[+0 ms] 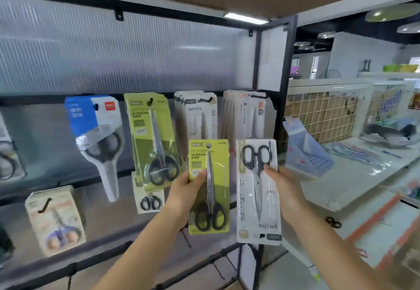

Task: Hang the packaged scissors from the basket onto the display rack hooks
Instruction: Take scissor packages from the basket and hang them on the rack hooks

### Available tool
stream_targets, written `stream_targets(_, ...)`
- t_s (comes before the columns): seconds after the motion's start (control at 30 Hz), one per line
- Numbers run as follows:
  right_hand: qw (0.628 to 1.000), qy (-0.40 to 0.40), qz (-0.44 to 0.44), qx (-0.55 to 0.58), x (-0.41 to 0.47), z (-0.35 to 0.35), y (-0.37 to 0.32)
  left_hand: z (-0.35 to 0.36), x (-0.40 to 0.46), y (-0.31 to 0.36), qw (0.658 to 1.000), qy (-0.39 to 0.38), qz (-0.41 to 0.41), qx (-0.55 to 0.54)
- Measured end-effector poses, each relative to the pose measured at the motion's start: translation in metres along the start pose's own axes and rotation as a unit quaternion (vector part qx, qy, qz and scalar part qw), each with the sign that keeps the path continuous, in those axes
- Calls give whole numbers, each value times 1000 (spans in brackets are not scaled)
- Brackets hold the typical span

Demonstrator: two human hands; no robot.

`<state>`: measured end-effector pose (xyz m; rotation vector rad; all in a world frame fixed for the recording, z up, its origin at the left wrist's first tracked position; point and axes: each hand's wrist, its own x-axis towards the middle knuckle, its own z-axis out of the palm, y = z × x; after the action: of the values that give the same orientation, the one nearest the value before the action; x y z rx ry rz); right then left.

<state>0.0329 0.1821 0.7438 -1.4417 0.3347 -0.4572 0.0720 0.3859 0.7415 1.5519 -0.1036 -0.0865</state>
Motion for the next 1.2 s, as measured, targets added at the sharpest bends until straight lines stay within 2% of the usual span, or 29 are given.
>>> stream_targets(0.13,998,-52,-24,33,7,44,-15,-28,-16,21,999,13,39,-3)
stream_targets(0.33,987,-145,-62,31,18,93,-32,-66,-13,59,991,120,51,-30)
stream_targets(0.5,984,-160,-73,-2,30,109,-41,-82,2,84,979,195,52,-18)
stream_targets(0.67,982,-169,-80,11,41,111,-48,-78,11,97,978,201,41,-43)
stream_targets(1.03,977,-199,-74,10,51,110,-47,-65,19,98,977,210,39,-16)
stream_targets(1.2,975,-207,-75,13,55,112,-43,-70,19,92,973,232,10,-13)
